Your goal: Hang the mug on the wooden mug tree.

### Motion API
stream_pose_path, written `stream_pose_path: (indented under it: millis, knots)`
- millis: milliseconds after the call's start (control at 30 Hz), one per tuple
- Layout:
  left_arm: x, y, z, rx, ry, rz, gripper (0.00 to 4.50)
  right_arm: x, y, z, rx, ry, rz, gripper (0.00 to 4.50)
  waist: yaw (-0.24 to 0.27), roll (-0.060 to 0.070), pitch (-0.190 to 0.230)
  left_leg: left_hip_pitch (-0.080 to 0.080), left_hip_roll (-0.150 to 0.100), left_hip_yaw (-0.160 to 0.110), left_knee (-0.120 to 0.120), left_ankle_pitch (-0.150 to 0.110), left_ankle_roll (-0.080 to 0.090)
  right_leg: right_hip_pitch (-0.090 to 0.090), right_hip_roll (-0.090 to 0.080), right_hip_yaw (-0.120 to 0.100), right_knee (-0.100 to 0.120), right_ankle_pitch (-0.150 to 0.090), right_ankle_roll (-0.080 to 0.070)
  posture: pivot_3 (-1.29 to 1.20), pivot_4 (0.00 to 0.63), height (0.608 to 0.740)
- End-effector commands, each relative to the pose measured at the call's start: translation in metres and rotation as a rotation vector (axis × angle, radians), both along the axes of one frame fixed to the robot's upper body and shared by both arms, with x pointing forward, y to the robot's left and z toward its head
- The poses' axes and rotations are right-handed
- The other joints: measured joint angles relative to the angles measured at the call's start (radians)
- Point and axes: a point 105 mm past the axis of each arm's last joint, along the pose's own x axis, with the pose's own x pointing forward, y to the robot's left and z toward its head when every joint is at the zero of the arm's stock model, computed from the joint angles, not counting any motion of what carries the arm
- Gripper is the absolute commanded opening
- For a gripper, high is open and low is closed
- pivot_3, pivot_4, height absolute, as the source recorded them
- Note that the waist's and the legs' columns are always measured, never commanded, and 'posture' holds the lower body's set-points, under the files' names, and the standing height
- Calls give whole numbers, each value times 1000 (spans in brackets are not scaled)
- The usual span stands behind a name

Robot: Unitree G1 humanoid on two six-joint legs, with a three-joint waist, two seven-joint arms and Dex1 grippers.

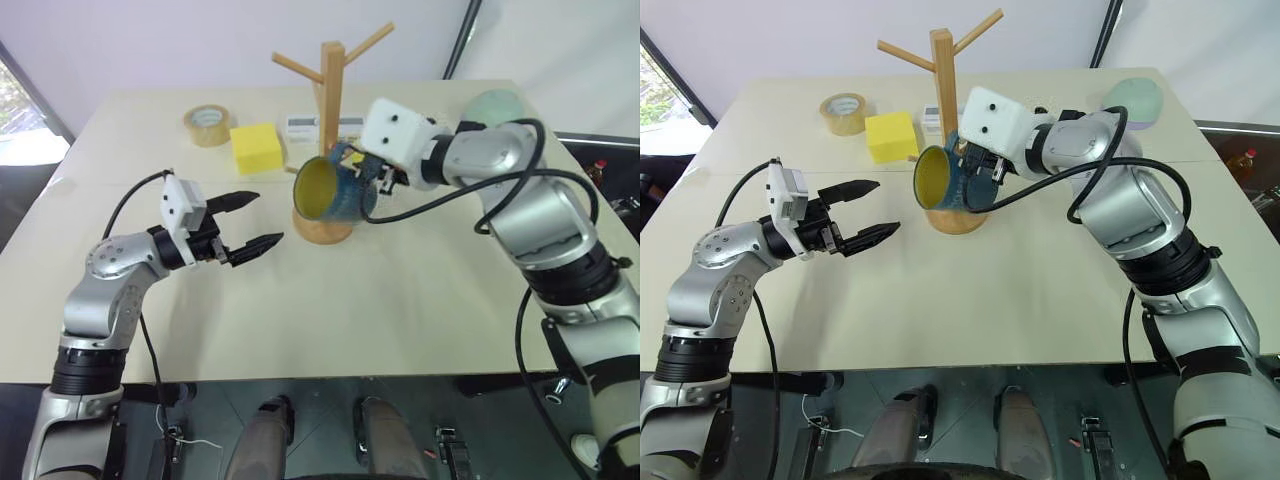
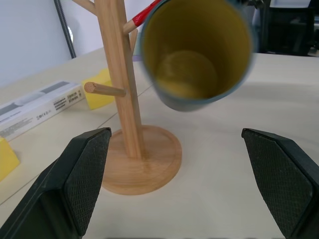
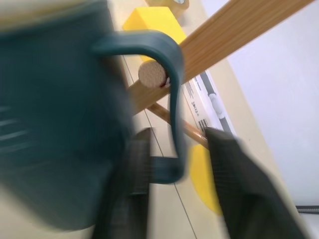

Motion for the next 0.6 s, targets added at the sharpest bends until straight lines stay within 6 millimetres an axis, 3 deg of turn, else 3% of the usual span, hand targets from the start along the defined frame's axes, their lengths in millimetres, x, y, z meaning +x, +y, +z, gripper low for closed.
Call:
stream_pose_path:
  millis: [33, 200, 333, 467, 600]
  knots:
    - [-5, -1, 12, -15, -48, -6, 4500, -8, -5, 23, 32, -88, 9, 2888, 0, 0, 0, 0, 0, 0, 0, 0, 0, 0, 0, 0, 0, 0, 0, 0, 150, 740]
    - [-2, 4, 10, -45, -28, 40, 4500, -24, -31, 29, 169, -72, 7, 2888, 4, 0, 0, 0, 0, 0, 0, 0, 0, 0, 0, 0, 0, 0, 0, 0, 150, 740]
    - [12, 27, -8, -91, 29, 228, 4500, -36, -67, 15, 429, -63, 1, 2888, 6, -2, -1, 1, 0, -1, 1, 0, 0, 3, 0, 0, 0, 0, 0, 0, 150, 740]
    - [28, 59, -27, -203, 59, 477, 4500, -36, -95, -40, 796, 40, -73, 2888, 3, -4, -2, 7, 0, 0, 0, 0, 0, 8, 1, 0, 0, 0, 0, 0, 150, 740]
    - [31, 81, -59, -181, 103, 636, 4500, -33, -107, -105, 887, 98, -191, 2888, -1, -3, -2, 19, 3, 0, -1, 0, 0, 19, 3, 1, 0, -1, -5, 0, 150, 740]
